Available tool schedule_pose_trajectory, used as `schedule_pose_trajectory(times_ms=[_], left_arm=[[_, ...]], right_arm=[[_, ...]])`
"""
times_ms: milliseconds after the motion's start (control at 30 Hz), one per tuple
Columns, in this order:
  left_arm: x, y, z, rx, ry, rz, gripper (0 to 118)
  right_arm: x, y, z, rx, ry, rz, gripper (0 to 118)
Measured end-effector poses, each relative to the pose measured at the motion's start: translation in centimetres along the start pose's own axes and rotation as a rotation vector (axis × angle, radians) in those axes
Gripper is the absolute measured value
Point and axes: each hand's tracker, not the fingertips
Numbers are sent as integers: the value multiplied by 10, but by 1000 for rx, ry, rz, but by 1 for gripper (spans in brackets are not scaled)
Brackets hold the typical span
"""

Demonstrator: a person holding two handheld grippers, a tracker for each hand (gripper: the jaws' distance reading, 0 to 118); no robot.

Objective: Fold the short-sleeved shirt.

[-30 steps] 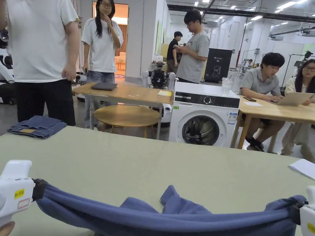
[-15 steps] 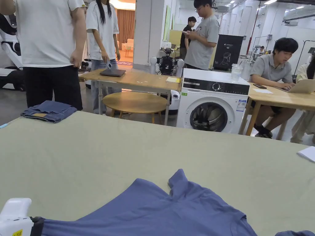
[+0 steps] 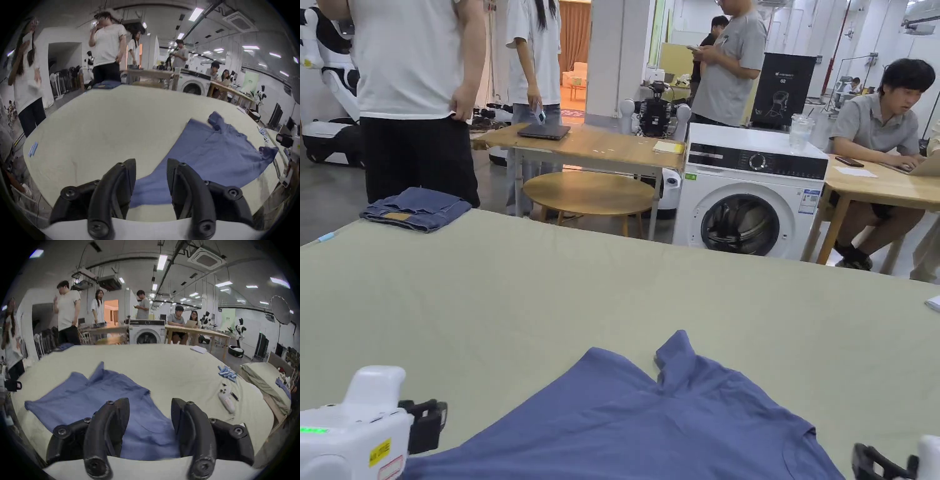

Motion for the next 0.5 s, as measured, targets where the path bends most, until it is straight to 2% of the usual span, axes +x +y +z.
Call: schedule_pose_trajectory(times_ms=[133,167,200,233,267,333,367,500], left_arm=[[39,10,1,109,2,-33,36],[49,12,1,135,-8,-46,29],[57,13,1,160,-9,-63,19],[66,15,1,179,-8,-84,10],[74,17,1,193,-4,-103,7],[85,17,-3,218,19,-138,3],[90,18,-4,228,24,-152,0],[102,24,-6,231,-2,-151,0]], right_arm=[[-46,7,0,77,28,-1,54],[-56,9,1,101,31,3,47],[-66,11,2,115,35,5,34],[-75,14,1,124,35,9,16],[-82,16,1,140,45,13,9],[-96,20,0,158,38,24,7],[-101,22,-1,161,46,25,0],[-114,25,-6,156,82,13,0]])
